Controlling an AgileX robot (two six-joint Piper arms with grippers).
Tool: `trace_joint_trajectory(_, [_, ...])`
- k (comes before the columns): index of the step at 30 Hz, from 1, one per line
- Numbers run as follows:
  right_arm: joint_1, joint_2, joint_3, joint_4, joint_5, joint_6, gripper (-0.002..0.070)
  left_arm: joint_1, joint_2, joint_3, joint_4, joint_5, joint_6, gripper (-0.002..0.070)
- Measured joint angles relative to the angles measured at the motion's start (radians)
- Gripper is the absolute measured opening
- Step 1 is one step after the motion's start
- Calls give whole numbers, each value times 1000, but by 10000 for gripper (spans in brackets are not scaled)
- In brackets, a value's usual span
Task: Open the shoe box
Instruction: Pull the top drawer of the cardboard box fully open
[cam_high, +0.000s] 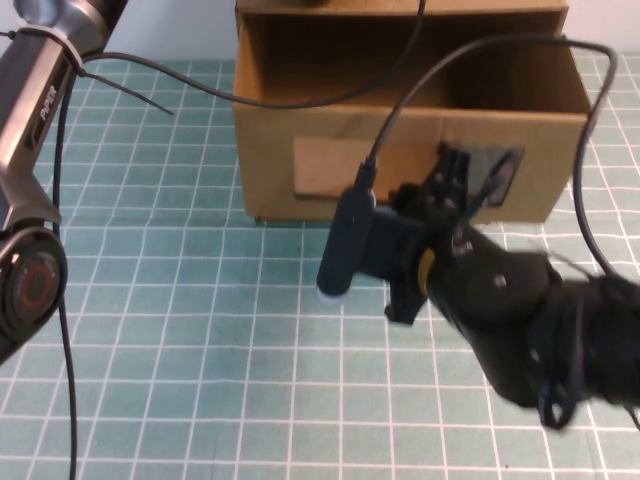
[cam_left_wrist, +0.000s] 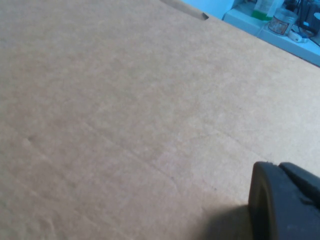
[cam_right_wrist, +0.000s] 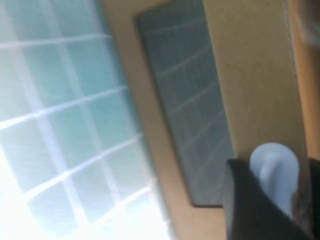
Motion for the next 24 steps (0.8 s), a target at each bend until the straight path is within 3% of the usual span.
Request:
trace_joint_trajectory(17, [47,-59,27,101,11,44,183,0,0,-21,2,25,-5,-5])
trace_joint_trajectory(20, [47,-64,21,125,11,56,251,0,-6,-32,16,47,-7,-5])
trace_joint_trajectory(24, [49,-66,20,190,10,62,442,4,-35,-39,53,76,-7,-5])
